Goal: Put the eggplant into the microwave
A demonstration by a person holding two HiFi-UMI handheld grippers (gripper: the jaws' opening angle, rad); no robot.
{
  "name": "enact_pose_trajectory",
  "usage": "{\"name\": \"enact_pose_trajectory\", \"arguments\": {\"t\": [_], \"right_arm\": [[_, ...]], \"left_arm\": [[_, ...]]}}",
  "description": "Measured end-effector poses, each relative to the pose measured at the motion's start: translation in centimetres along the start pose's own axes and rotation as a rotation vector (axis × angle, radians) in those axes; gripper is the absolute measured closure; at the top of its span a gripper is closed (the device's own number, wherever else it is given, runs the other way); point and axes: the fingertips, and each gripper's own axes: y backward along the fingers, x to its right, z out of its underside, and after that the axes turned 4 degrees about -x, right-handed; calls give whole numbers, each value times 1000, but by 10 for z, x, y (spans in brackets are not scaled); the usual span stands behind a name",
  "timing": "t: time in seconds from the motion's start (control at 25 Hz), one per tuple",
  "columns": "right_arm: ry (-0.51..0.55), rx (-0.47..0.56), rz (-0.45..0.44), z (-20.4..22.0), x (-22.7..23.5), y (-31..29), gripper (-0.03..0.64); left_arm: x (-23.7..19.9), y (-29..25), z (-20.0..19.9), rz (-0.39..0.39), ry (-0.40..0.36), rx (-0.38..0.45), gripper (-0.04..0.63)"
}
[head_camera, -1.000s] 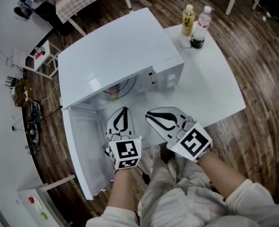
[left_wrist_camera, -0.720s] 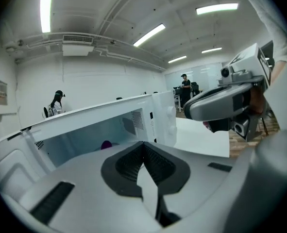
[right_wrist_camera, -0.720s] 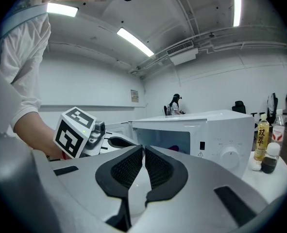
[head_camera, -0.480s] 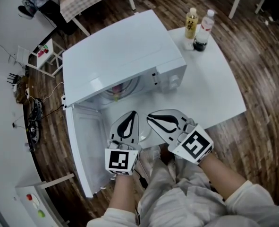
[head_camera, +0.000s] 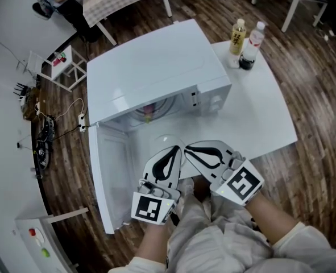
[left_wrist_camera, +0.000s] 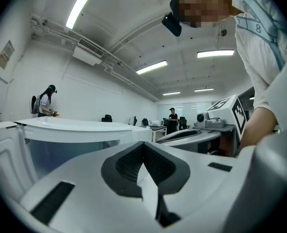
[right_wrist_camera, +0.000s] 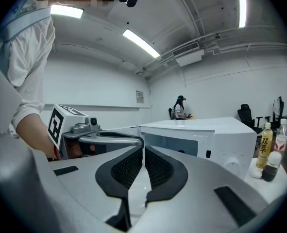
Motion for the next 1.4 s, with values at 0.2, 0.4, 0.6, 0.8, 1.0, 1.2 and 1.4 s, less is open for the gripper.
{"name": "enact_pose_trajectory", "arguments": {"t": [0.2, 0.4, 0.6, 0.8, 1.0, 1.2, 1.4], "right_arm": [[14, 14, 3, -12, -8, 15, 580], [10, 7, 12, -17, -10, 31, 580], [34, 12, 15, -28, -8, 41, 581], [26, 23, 15, -41, -5, 49, 581], [41, 44, 10, -56, -6, 53, 581], [61, 40, 5, -61, -7, 52, 583], [39, 40, 2, -60, -9, 53, 584]], "left_arm": [[17, 12, -9, 10, 26, 17, 594], [29, 20, -19, 29, 36, 33, 594], [34, 23, -30, 45, 18, 46, 594], [34, 28, -42, 39, 2, 63, 594], [37, 32, -48, 46, -19, 54, 594], [42, 34, -51, 55, -33, 62, 594], [42, 38, -47, 57, -17, 57, 594]]}}
